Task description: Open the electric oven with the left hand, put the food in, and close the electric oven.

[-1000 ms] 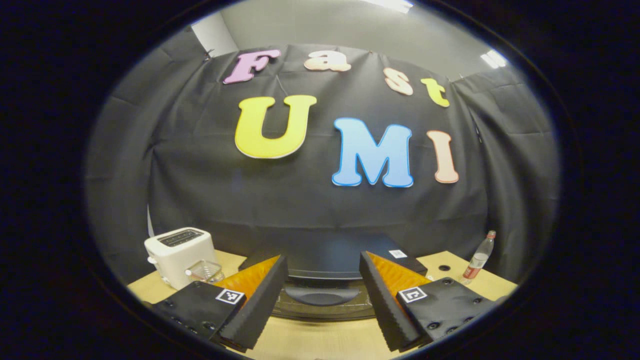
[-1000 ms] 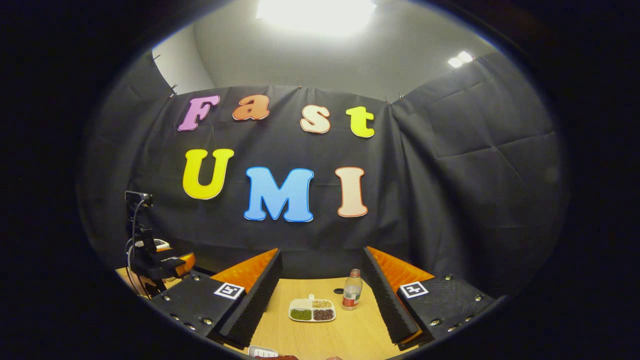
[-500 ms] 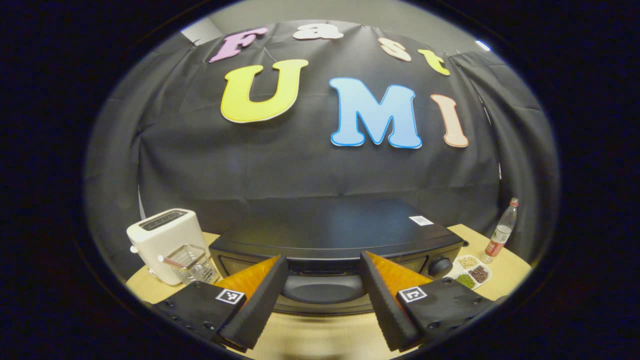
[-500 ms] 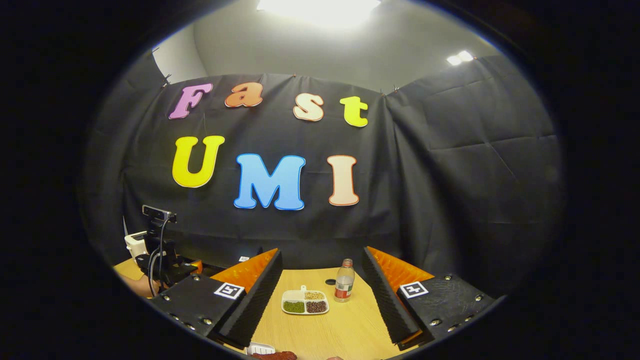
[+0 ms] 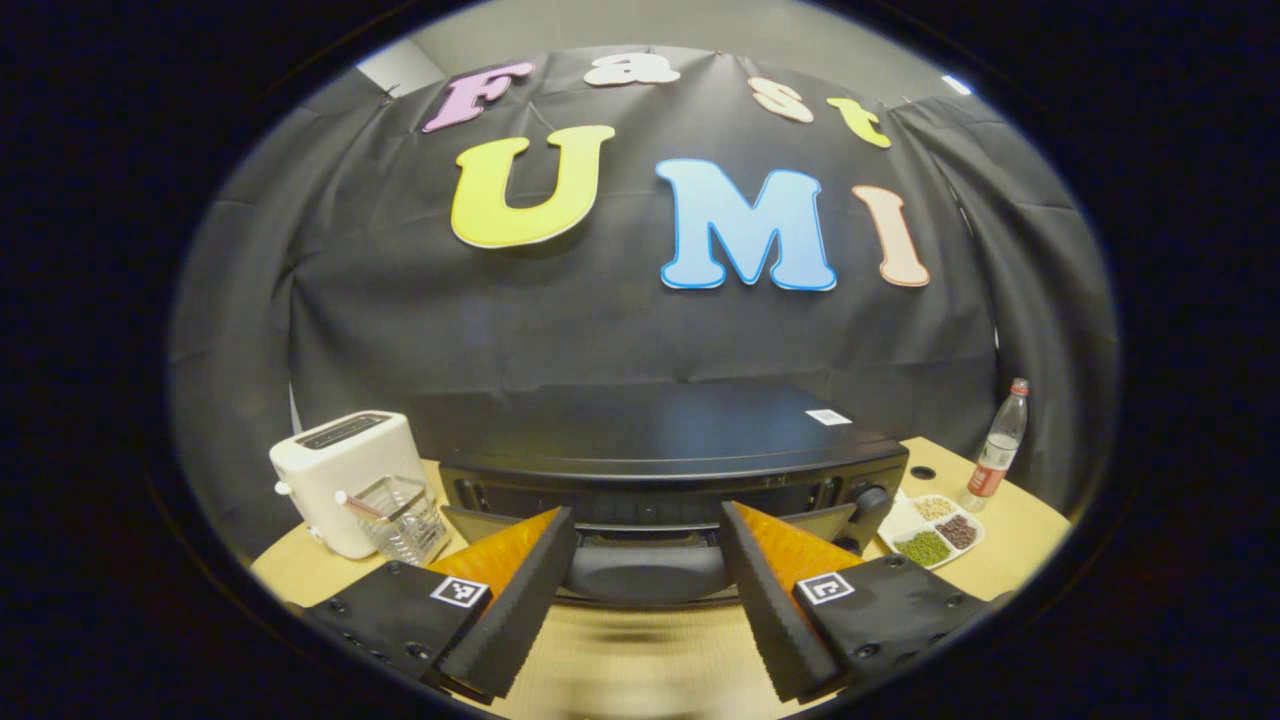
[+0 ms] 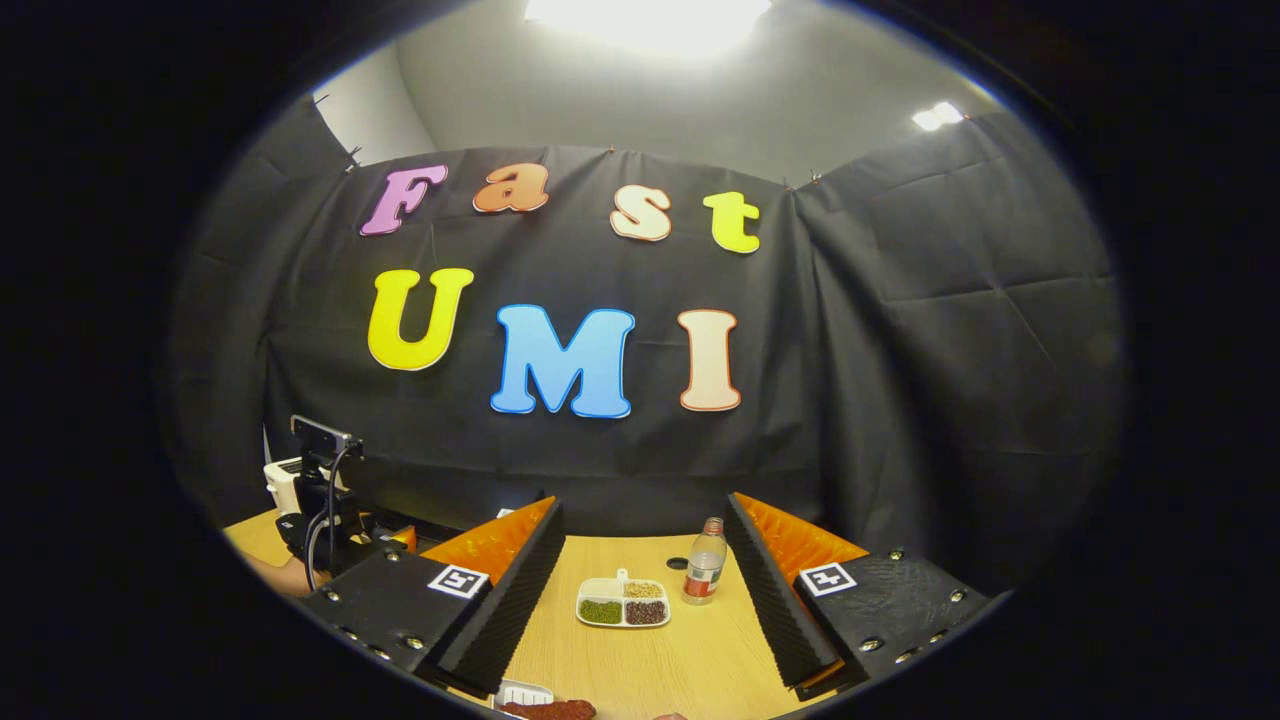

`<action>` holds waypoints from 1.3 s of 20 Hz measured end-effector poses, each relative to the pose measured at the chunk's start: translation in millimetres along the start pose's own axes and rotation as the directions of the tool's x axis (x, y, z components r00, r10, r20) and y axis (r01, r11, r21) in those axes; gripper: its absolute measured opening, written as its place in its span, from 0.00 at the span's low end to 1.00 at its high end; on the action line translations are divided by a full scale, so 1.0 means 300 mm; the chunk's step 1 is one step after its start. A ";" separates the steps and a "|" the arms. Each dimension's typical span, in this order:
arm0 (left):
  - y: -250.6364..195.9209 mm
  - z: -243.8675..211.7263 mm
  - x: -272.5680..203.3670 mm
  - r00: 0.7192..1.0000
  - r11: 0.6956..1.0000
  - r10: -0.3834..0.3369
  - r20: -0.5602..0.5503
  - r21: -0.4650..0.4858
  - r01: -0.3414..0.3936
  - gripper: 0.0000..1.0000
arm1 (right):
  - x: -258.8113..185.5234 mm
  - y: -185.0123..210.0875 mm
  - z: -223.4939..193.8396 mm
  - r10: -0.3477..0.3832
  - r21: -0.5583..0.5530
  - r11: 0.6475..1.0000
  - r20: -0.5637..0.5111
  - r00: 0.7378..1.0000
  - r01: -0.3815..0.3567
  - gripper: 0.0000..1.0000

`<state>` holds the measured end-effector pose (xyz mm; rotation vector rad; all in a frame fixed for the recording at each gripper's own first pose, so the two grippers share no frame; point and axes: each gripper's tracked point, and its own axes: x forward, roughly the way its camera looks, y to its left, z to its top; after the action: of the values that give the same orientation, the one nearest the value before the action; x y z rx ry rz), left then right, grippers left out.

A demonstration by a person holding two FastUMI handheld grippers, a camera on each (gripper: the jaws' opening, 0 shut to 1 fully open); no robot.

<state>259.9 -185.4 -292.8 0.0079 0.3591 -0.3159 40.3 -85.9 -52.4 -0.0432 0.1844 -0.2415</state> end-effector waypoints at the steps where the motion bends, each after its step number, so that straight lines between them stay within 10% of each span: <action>1: 0.000 -0.012 -0.017 1.000 1.000 0.001 -0.004 -0.002 -0.001 0.98 | -0.003 0.005 -0.001 0.009 -0.001 1.000 0.001 1.000 -0.009 0.97; 26: 0.011 -0.477 -0.288 0.965 0.996 0.072 -0.252 -0.033 -0.083 0.99 | -0.092 -0.001 -0.112 0.174 0.014 0.985 -0.108 0.979 -0.173 0.97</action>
<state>135.0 -147.2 -397.1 0.0192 0.6156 -0.2293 7.6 -80.1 -80.4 -0.0091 0.2952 -0.0702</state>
